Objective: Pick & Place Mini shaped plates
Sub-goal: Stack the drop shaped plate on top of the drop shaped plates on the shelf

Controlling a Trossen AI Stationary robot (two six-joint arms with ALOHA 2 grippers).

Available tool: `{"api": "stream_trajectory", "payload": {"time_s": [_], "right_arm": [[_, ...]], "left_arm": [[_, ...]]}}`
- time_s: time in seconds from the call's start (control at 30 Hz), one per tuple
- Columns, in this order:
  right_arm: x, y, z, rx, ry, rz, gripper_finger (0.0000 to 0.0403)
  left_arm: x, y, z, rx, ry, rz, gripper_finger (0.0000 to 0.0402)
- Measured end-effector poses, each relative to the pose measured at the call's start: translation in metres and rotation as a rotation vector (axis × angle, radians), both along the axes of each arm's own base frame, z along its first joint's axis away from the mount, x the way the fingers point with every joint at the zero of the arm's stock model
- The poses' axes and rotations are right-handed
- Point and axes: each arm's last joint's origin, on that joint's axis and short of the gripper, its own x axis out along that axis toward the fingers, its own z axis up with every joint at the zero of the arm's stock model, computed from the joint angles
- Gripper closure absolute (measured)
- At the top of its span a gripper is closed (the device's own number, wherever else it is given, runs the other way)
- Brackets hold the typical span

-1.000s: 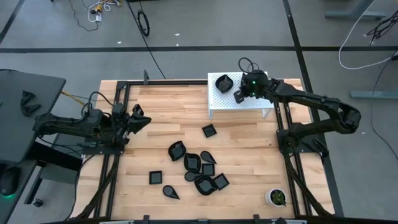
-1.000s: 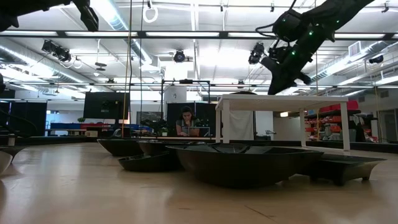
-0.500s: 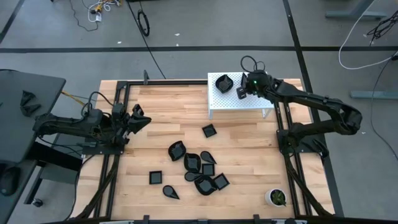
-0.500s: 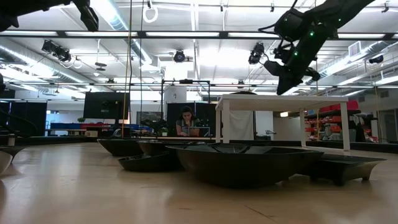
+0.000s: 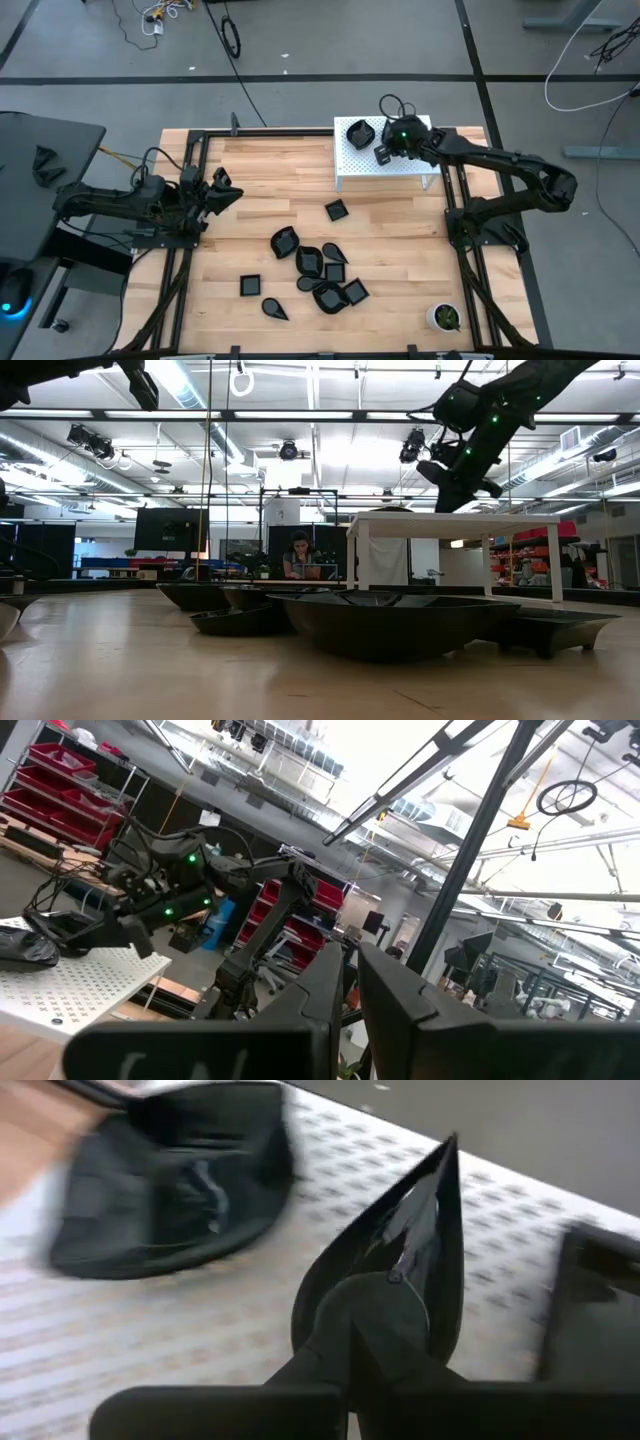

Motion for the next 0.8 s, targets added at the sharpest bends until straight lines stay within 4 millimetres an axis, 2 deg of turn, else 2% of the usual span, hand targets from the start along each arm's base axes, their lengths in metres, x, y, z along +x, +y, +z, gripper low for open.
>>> {"api": "stream_trajectory", "payload": {"time_s": [0.4,0.8], "right_arm": [[0.0027,0.0007,0.0032,-0.047,-0.014,-0.019,0.0399],[0.0020,-0.0073,-0.0029,-0.049,0.017,-0.055,0.0399]], "left_arm": [[0.0000,0.0001,0.0000,0.000,0.000,0.001,0.0360],[0.0000,0.0000,0.0000,0.000,0.000,0.000,0.0360]]}}
